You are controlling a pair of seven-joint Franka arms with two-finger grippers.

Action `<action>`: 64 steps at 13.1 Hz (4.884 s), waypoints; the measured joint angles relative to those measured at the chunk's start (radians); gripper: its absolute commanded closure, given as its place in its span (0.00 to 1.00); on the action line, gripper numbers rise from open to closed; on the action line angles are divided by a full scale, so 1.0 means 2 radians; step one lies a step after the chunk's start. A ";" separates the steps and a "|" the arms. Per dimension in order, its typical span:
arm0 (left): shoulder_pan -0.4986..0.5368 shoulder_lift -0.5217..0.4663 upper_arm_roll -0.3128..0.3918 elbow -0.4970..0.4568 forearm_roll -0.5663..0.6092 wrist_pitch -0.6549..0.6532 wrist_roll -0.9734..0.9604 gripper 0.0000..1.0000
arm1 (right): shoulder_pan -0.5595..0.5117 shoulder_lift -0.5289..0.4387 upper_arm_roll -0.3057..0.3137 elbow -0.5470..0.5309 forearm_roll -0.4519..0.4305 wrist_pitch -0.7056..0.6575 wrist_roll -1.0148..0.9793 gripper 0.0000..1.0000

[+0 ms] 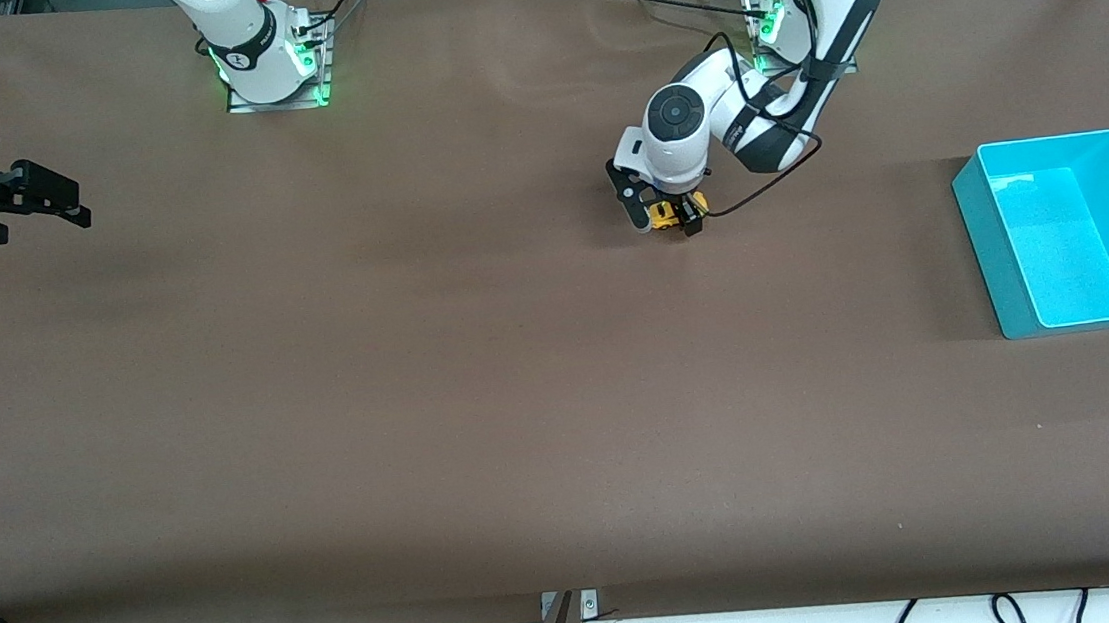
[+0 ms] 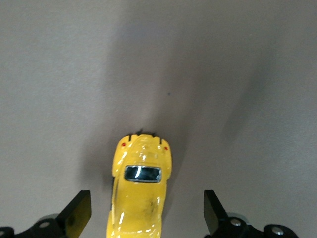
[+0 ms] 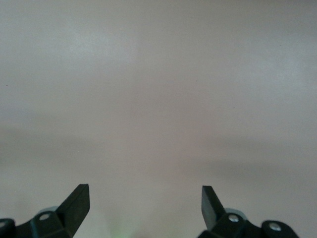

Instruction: Wind and store yellow beetle car

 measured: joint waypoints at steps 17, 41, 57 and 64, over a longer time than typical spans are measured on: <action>0.007 -0.031 -0.028 0.244 0.013 -0.422 -0.005 0.86 | 0.001 0.003 -0.001 0.000 -0.002 0.000 0.000 0.00; 0.551 0.155 -0.017 0.310 0.178 -0.229 0.614 0.84 | 0.001 0.006 -0.002 0.000 -0.004 -0.002 0.000 0.00; 0.497 0.089 -0.149 0.468 0.113 -0.495 0.500 0.00 | 0.001 0.007 -0.002 0.000 -0.006 -0.003 0.000 0.00; 0.352 0.036 -0.088 0.517 0.015 -0.532 0.279 0.00 | 0.003 0.007 -0.001 0.000 -0.008 -0.003 0.000 0.00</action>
